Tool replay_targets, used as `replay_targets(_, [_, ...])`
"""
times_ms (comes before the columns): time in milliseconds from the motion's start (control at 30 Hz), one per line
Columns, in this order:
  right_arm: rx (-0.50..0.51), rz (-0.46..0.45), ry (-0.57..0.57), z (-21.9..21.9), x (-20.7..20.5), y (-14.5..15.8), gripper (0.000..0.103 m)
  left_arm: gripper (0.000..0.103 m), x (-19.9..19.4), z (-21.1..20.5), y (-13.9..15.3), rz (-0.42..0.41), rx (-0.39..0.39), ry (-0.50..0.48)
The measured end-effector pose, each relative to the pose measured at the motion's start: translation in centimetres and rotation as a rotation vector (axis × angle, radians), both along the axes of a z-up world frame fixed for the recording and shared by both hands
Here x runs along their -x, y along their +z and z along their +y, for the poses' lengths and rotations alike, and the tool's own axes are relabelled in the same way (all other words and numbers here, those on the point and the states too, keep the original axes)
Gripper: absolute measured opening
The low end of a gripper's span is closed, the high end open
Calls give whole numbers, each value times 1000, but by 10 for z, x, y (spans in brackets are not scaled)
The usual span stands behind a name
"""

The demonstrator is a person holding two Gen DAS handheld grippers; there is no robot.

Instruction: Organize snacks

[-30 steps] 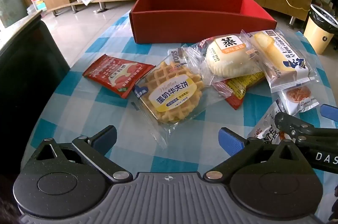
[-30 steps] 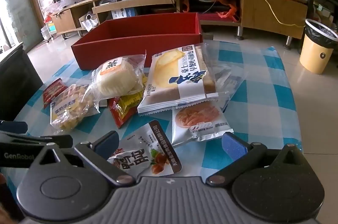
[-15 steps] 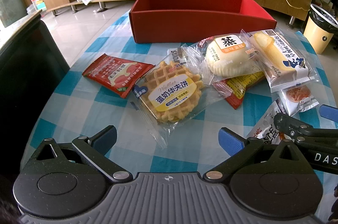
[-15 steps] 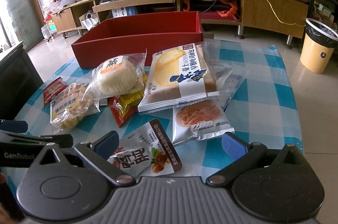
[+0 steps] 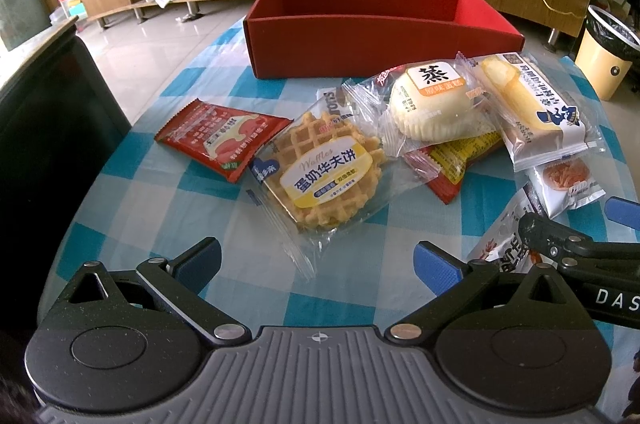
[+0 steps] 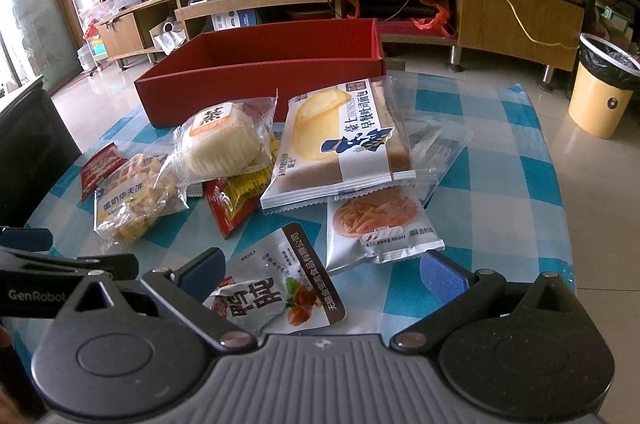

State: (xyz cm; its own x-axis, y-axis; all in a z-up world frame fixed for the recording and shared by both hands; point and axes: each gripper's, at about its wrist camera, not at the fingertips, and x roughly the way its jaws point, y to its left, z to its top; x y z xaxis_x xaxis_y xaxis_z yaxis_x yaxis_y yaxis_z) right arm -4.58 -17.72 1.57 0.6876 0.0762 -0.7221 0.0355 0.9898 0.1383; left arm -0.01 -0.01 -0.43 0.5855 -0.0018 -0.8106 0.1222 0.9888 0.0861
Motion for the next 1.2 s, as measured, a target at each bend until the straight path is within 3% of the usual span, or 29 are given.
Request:
replay_targets(233, [15, 68, 7, 2, -4, -7, 103, 103, -1, 0, -5, -9, -6, -3])
replay_targets(367, [23, 167, 18, 2, -6, -9, 103, 103, -2, 2, -8, -5, -5, -2])
replay_targets(533, [-32, 76, 31, 2, -3, 0, 103, 102, -2, 5, -3, -22, 22, 4])
replay_targets(667, [38, 40, 29, 5, -4, 4, 103, 102, -5, 7, 2, -47, 38, 0])
replay_targets(1000, [-56, 128, 95, 13, -7, -13, 103, 103, -16, 33, 9, -30, 91, 72])
replay_targets(1200, [-8, 152, 142, 27, -8, -26, 103, 103, -14, 31, 11, 0, 112, 46])
